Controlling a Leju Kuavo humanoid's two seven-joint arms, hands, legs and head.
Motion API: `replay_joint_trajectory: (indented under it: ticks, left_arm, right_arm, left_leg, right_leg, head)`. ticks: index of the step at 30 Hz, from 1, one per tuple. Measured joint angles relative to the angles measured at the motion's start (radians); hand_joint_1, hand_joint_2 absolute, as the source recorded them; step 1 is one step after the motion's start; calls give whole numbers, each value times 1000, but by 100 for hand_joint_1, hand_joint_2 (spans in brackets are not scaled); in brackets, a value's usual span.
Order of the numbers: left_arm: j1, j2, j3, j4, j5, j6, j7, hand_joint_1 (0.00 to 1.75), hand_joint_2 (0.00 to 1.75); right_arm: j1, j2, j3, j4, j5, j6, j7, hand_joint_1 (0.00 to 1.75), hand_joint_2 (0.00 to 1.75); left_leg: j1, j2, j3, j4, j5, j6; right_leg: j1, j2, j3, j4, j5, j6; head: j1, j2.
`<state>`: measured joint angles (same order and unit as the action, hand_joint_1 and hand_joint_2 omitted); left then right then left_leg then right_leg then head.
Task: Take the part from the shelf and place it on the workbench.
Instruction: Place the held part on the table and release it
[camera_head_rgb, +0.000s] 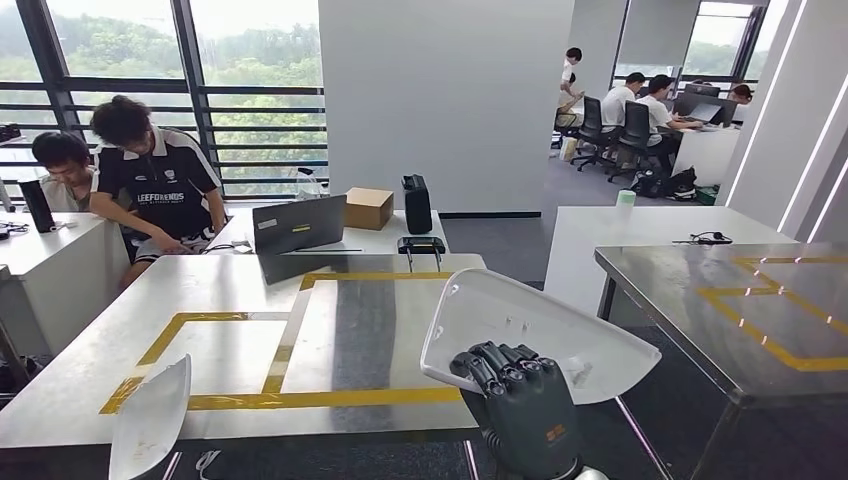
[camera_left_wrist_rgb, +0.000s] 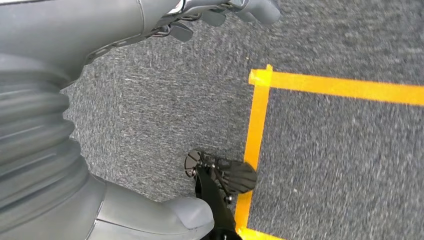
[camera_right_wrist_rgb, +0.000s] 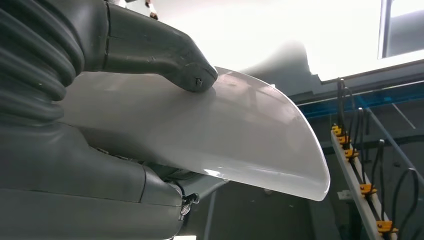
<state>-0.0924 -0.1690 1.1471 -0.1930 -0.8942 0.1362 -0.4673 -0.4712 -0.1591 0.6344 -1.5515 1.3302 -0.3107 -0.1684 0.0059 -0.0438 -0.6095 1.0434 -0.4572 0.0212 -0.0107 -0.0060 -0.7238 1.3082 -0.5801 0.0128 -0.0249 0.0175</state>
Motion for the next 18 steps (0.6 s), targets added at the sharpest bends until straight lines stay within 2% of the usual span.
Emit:
replay_joint_trajectory:
  ticks: [1, 2, 3, 4, 5, 7, 9, 10, 12, 13, 14, 15, 16, 18]
  left_arm:
    - [0, 0, 0, 0, 0, 0, 0, 0, 175]
    - [1, -1, 0, 0, 0, 0, 0, 0, 175]
    - [0, -2, 0, 0, 0, 0, 0, 0, 175]
    - [-1, -3, 0, 0, 0, 0, 0, 0, 175]
    - [-1, -4, 0, 0, 0, -1, 0, 0, 175]
    - [0, -4, 0, 0, -1, -1, 0, 0, 175]
    - [3, -3, 0, 0, -1, -2, 1, 0, 175]
    - [3, -2, 0, 0, -1, -2, 1, 0, 175]
    - [0, -1, 0, 0, -1, -2, 1, 0, 175]
    - [-1, -1, 0, 0, -1, -2, 2, 0, 175]
    - [-1, -1, 0, 0, -2, -2, 3, 0, 175]
    - [0, 0, 0, 0, -2, -2, 4, 0, 175]
    - [1, 0, 0, 0, -2, -2, 5, 0, 175]
    - [1, 2, 0, 0, -2, -2, 7, 0, 175]
  right_arm:
    - [0, 0, 0, 0, 0, 0, 0, 175, 175]
    - [0, 0, 0, 0, 0, 0, 0, 175, 175]
    - [0, 0, 0, 0, 0, 0, 0, 175, 175]
    - [-1, 0, 0, 0, 0, 0, 0, 175, 175]
    - [-1, 0, 0, 0, 0, 0, 0, 175, 175]
    - [-3, 0, 0, 0, 0, 0, 0, 175, 175]
    - [-5, 2, 0, 0, 0, -1, 0, 175, 175]
    - [-5, 2, 0, 0, 0, -1, 0, 175, 175]
    - [-6, 3, 0, 0, 0, 0, 0, 175, 175]
    - [-6, 3, 0, 0, 0, 0, -1, 175, 175]
    - [-6, 3, 0, 1, -1, 1, -1, 175, 175]
    - [-6, 3, 0, 2, -1, 2, -2, 175, 175]
    - [-6, 4, 0, 4, -1, 2, -2, 175, 175]
    - [-7, 4, 0, 6, -2, 3, -2, 175, 175]
  left_leg:
    - [-3, -10, 4, 0, -1, 1]
    - [-4, -20, 7, 0, -3, 2]
    - [-6, -29, 8, 0, -4, 2]
    - [-5, -37, 8, 0, -5, -1]
    - [-4, -43, 6, -1, -6, -5]
    - [-1, -52, 4, -5, -6, -18]
    - [-3, -30, 1, 8, -16, -29]
    - [-5, -11, -13, 39, -33, -35]
    - [-3, 23, -66, 146, -85, -45]
    - [0, 29, -97, 205, -107, -50]
    - [3, 32, -117, 240, -114, -54]
    - [7, 35, -122, 246, -105, -58]
    - [9, 37, -108, 214, -78, -61]
    - [13, 41, -45, 88, -17, -65]
  right_leg:
    - [4, 6, 17, -51, 39, -9]
    - [9, 21, 45, -124, 80, -20]
    - [12, 37, 73, -192, 109, -29]
    - [16, 51, 94, -242, 125, -35]
    - [19, 60, 104, -267, 127, -37]
    - [20, 54, 111, -279, 125, -38]
    - [14, 44, 127, -294, 128, -43]
    - [11, 39, 136, -302, 130, -45]
    - [9, 29, 145, -305, 127, -50]
    - [9, 24, 147, -305, 124, -51]
    - [8, 20, 148, -303, 121, -50]
    - [6, 17, 149, -302, 119, -48]
    - [4, 16, 151, -300, 115, -44]
    - [1, 13, 154, -291, 106, -33]
  head:
    - [0, 0]
    - [0, 0]
    - [-1, 0]
    - [-1, 0]
    - [0, 0]
    - [1, 0]
    - [-1, 0]
    - [-2, 0]
    - [-4, 0]
    - [-4, 0]
    - [-4, 0]
    - [-4, 0]
    - [-4, 0]
    - [-4, 0]
